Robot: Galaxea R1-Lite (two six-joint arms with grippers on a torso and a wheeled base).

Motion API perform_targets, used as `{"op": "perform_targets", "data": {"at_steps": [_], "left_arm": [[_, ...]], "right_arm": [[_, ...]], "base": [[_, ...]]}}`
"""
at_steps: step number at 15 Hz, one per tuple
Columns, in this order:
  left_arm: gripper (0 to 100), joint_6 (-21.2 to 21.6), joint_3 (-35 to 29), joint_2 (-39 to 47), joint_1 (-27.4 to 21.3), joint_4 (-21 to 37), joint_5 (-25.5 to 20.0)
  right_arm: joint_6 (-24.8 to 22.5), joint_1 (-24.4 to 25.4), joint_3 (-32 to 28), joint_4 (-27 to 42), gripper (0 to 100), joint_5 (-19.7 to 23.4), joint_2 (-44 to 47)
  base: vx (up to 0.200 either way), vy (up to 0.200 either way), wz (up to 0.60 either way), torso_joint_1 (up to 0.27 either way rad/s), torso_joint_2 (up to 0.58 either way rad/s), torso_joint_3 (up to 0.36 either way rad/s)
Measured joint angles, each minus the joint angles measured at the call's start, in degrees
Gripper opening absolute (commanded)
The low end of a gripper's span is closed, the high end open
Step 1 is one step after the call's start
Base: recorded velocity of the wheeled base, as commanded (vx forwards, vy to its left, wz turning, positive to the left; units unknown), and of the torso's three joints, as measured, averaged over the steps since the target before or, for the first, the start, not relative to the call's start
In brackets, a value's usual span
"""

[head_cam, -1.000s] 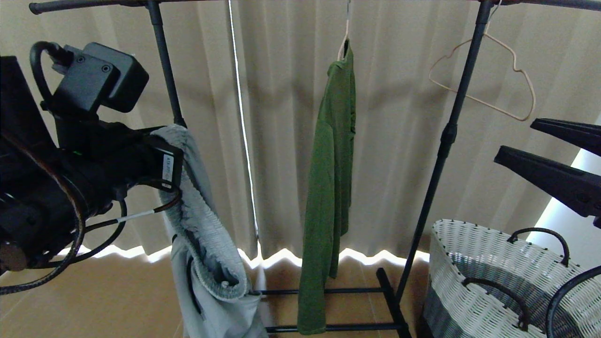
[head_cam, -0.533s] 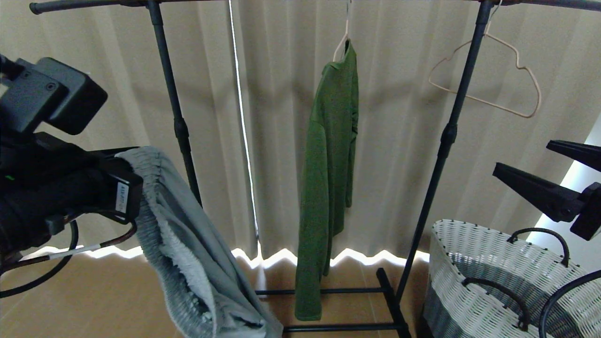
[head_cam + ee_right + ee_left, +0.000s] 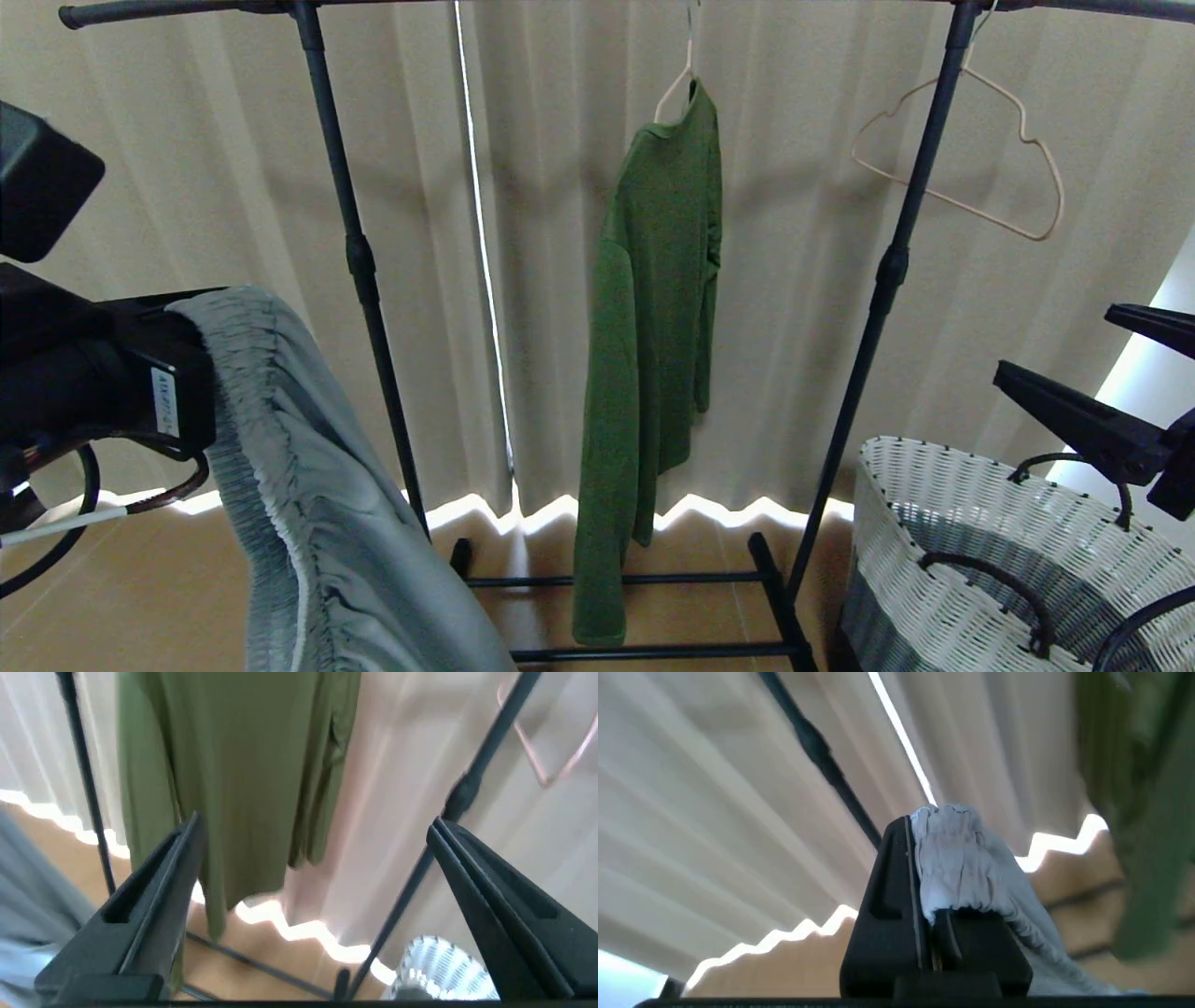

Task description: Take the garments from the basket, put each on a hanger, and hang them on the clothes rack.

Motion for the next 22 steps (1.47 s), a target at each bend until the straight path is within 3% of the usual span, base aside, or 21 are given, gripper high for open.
{"op": "perform_targets", "data": {"at_steps": [9,22], "left_arm": [[0,0.0,0.7,-1.2,0.1,-0.1,0.1],[0,0.2,1.8,-1.5,0.1,-0.4,0.1]], "right_arm": [[0.3,-6.2,0.5,0.0,100,0.6,-0.2],[0.3,-9.6,0.2,-0.1,100,0.4,-0.5]], "base": [[0.0,0.0,0.0,0.0,0.0,0.0],[0.0,0.0,0.0,0.14,-0.41,-0.276]]}}
